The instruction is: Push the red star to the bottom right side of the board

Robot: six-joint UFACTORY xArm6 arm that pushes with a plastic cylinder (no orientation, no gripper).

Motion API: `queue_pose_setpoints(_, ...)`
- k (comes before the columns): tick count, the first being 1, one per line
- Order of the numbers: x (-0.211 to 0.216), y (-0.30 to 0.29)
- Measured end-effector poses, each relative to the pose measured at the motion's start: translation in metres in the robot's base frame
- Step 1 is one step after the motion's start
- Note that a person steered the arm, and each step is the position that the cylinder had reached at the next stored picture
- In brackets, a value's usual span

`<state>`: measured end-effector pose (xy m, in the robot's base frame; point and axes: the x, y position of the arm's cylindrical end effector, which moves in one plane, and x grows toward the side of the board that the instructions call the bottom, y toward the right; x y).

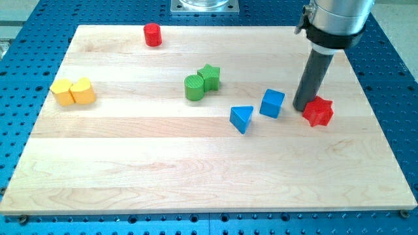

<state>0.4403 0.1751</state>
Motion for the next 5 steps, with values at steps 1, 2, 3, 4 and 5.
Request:
queue_pose_setpoints(1, 0.006, 0.001)
queue_pose_setpoints(2, -0.022, 0.018)
queue_pose_setpoints(3, -0.024, 0.041)
queue_pose_setpoints(4, 0.008, 0.037)
queue_pose_setpoints(5, 0.040, 0.025)
